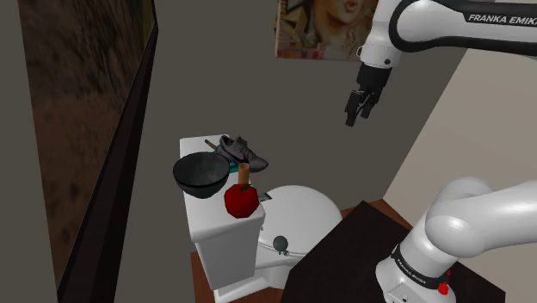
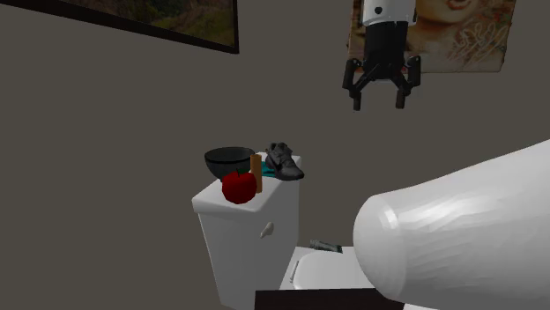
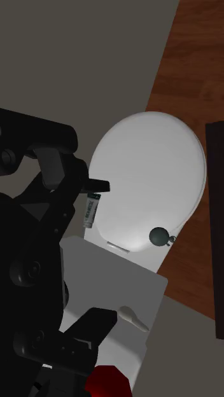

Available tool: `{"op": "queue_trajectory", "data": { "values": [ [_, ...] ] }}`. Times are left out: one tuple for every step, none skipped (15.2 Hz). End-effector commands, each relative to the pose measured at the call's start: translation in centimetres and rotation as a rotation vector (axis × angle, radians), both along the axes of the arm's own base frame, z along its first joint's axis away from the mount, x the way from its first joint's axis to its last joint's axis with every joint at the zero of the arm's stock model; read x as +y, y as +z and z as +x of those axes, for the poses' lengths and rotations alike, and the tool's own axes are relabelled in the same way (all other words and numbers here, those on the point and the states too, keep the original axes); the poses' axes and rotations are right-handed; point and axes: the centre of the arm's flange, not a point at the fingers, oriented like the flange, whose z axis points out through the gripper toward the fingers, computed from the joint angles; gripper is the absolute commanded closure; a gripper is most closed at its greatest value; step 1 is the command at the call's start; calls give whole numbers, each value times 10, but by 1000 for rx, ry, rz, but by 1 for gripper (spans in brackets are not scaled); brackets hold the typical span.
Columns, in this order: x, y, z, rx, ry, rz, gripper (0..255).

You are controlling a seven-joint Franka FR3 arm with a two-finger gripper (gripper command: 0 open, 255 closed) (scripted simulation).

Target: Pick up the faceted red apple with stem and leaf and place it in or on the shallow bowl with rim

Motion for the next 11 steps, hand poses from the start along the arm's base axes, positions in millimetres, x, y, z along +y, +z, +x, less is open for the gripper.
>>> {"op": "queue_trajectory", "data": {
  "values": [
    [0, 0, 0, 0, 0, 0, 0],
    [11, -6, 5, 0, 4, 2, 0],
    [21, -11, 10, 1, 8, 3, 0],
    [32, -17, 15, 1, 11, 5, 0],
    [43, -22, 20, 1, 15, 7, 0],
    [53, -28, 25, 1, 19, 8, 0],
    [64, -33, 29, 2, 23, 10, 0],
    [75, -39, 34, 2, 27, 12, 0],
    [86, -44, 39, 2, 31, 14, 0],
    [96, -50, 44, 2, 34, 15, 0],
    [107, -55, 48, 3, 38, 17, 0]
  ]
}}
